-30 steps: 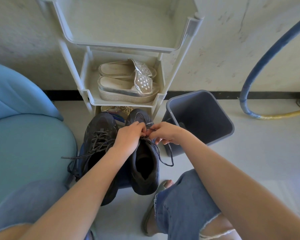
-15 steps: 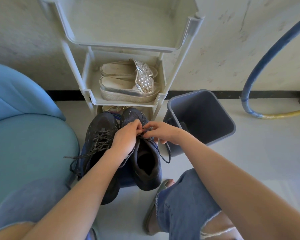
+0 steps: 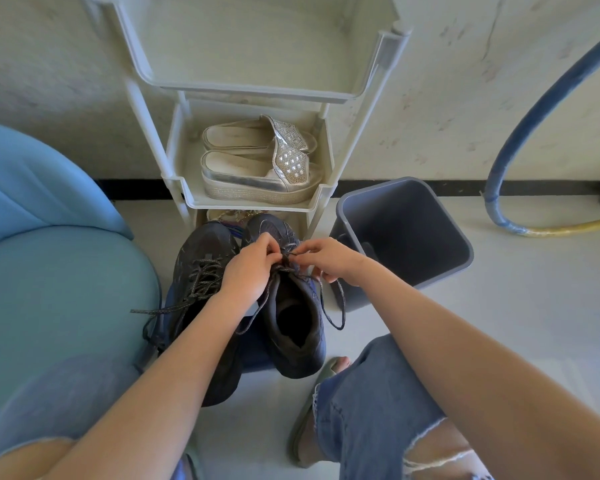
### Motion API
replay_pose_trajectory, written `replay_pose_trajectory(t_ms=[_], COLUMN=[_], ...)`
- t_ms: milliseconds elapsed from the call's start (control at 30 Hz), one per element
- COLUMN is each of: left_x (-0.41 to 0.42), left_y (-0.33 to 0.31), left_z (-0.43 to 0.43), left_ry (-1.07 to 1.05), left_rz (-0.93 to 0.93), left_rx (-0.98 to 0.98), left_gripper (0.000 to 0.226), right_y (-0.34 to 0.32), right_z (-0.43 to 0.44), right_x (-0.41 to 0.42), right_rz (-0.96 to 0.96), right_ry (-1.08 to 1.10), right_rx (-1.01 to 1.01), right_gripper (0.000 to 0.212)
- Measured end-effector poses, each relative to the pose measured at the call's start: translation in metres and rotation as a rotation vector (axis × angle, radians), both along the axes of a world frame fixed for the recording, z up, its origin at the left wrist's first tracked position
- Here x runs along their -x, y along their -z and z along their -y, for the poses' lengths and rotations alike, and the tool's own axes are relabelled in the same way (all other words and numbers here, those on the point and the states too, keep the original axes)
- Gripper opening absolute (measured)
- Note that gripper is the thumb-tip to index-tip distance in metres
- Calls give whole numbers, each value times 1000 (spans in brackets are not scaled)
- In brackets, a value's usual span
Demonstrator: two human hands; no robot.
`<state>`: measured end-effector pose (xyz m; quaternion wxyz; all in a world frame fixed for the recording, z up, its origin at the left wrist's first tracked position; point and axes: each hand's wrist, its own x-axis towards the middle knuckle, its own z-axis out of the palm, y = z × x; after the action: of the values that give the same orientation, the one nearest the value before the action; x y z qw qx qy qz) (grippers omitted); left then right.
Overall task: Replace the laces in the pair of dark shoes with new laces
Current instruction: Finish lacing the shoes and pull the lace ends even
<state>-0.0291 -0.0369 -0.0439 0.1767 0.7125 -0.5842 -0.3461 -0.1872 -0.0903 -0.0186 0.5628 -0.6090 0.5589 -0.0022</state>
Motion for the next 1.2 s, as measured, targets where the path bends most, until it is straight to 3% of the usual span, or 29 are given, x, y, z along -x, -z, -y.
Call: replay_pose_trajectory(t_ms=[167,333,600,900,1000,1200], left_x=[-10,-13,-12,-8,-8,-9], left_y=[-5,-3,-4,-4,-6,-7], left_z=[-6,-9,-5,-6,-7,-9], left_ry=[-164,-128,-149,-105,-71,-45], left_rz=[-80,-50,-121,-29,9,-25], left_rx=[96,-73,-164,-177,-170,-163], left_gripper=[12,22,30,23,31,30], right_y=[2,3,9,12,11,10], right_z=[0,2,9,7,6,7], right_x=[-16,-21,-28,-22,-20,-23], right_rz=[-15,-75,-107,-122,-127,-133], right_ry=[-37,-157,-248,-52,-18,61], right_rx=[168,206,297,156,98,69], right_gripper=[26,17,13,17,21,27])
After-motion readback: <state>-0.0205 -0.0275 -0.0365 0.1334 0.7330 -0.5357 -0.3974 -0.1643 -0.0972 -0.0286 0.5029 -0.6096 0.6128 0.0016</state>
